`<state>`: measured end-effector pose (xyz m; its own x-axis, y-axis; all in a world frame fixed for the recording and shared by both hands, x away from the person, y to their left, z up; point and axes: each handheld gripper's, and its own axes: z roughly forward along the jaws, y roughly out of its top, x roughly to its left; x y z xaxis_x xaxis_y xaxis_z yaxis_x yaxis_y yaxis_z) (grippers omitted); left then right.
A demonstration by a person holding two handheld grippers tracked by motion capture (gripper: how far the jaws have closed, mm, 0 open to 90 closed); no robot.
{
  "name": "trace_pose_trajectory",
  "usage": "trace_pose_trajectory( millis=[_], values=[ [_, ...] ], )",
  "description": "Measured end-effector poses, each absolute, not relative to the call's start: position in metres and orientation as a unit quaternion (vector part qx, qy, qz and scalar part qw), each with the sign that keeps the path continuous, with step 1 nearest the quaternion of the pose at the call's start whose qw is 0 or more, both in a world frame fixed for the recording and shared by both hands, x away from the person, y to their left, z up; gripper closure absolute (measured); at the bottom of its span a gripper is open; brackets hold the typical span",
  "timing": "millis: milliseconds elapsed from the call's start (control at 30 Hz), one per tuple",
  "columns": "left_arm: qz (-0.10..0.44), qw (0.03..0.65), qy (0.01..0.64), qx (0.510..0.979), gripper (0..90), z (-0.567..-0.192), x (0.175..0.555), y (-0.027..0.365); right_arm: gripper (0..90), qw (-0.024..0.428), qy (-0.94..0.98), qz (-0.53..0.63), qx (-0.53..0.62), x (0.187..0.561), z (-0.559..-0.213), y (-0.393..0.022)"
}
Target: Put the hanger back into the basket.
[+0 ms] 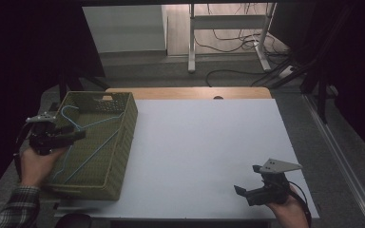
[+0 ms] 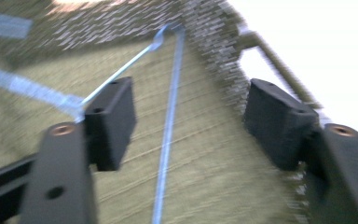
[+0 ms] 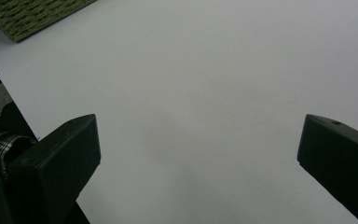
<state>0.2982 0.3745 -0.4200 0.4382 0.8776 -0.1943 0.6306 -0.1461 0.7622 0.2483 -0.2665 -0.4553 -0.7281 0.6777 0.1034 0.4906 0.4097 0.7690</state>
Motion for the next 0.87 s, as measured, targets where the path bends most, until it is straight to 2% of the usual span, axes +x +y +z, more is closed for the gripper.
trace_pose_trajectory(
  millis=[133, 300, 467, 567, 800, 867],
  values=[
    [0.131, 0.455, 0.457, 0.753, 16.9, -0.409, 0.273, 0.347, 0.0, 0.118, 0.832, 0.414, 0.349, 0.247, -0.454, -0.267],
    [0.117, 0.484, 0.405, 0.767, 6.4, -0.409, 0.244, 0.313, 0.0, 0.119, 0.830, 0.416, 0.352, 0.244, -0.452, -0.268],
    [0.112, 0.486, 0.384, 0.777, 3.6, -0.423, 0.222, 0.287, 0.0, 0.123, 0.827, 0.420, 0.354, 0.242, -0.451, -0.271],
    [0.121, 0.466, 0.374, 0.793, 3.1, -0.433, 0.214, 0.276, 0.0, 0.126, 0.827, 0.417, 0.355, 0.241, -0.452, -0.273],
    [0.116, 0.413, 0.374, 0.822, 1.0, -0.461, 0.212, 0.261, 0.0, 0.136, 0.833, 0.403, 0.354, 0.241, -0.454, -0.275],
    [0.116, 0.416, 0.376, 0.820, 0.6, -0.461, 0.214, 0.262, 0.0, 0.137, 0.833, 0.403, 0.353, 0.242, -0.455, -0.275]
  ],
)
